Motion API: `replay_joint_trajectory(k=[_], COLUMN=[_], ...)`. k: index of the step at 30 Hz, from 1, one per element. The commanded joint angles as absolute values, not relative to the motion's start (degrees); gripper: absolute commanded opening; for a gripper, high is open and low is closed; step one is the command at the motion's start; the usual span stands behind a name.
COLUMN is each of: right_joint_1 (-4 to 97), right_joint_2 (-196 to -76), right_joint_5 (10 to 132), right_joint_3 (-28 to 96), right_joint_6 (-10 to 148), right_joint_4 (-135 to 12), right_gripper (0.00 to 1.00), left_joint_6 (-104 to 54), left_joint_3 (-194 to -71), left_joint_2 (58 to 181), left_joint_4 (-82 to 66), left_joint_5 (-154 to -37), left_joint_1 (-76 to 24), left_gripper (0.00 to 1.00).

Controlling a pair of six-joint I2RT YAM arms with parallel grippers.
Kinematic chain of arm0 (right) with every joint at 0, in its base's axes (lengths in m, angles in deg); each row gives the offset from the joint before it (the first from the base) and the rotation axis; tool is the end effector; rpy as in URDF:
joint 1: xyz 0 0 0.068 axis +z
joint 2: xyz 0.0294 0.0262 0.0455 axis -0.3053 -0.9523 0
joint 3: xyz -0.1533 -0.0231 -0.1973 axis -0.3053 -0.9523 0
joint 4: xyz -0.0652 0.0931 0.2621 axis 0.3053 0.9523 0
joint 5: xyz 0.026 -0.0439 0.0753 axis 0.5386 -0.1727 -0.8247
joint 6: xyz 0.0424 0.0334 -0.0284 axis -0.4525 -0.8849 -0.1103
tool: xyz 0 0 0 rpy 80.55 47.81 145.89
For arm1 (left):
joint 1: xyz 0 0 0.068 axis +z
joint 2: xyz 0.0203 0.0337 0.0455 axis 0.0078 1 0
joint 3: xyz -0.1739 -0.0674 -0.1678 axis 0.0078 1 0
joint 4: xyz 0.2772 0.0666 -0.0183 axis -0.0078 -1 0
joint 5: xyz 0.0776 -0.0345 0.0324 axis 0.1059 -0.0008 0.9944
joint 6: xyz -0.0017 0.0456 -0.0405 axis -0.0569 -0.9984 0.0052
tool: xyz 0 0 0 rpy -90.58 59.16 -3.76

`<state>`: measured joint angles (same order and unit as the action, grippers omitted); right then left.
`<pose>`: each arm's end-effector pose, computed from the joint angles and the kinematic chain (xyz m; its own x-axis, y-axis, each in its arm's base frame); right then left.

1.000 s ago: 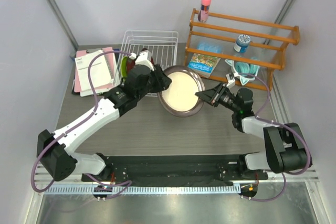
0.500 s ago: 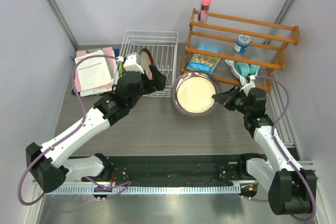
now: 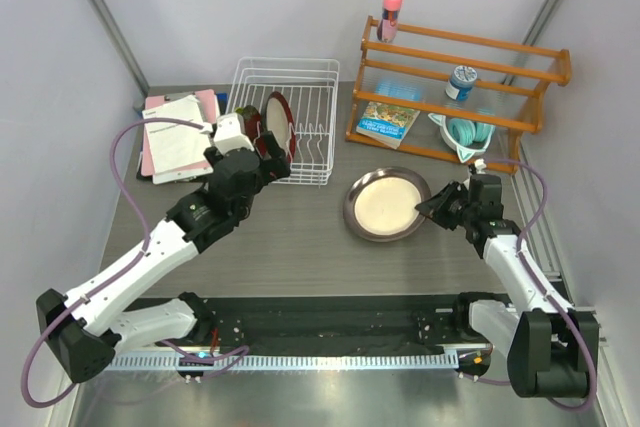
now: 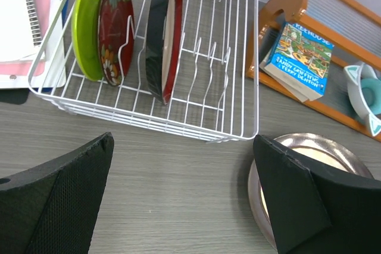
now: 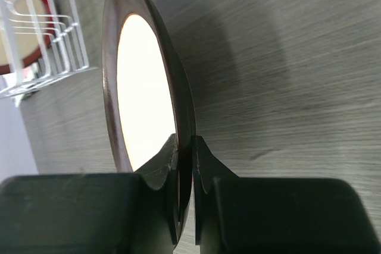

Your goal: Unload the plates from the dish rack

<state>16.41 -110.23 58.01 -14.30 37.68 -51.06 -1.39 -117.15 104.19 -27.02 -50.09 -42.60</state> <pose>0.2411 0.0105 0.1646 -0.6516 0.5920 -0.4743 0.1888 0.7321 0.6545 0.2214 -0.1691 0.3289 -0.2808 -0.3720 -0.8848 -0.0396 0.9256 -0.3765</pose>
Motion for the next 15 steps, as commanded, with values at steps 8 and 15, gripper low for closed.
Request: replay_joint_trajectory(k=[8, 15], right_joint_1=[15.7, 15.6], right_joint_2=[-115.5, -117.0], right_joint_5=[57.9, 61.9], right_joint_3=[-13.3, -13.7], right_joint_6=[39.2, 39.8], right_joint_4=[-55.0, -51.3], right_gripper=[0.01, 0.01], left_joint_6=[0.5, 1.8], left_joint_3=[-117.8, -117.9], left_joint_2=[106.0, 106.9], left_joint_4=[-28.6, -30.6], left_joint_5=[-46.2, -45.7], left_joint_1=[-42.7, -42.6], left_gripper=[0.99, 0.99])
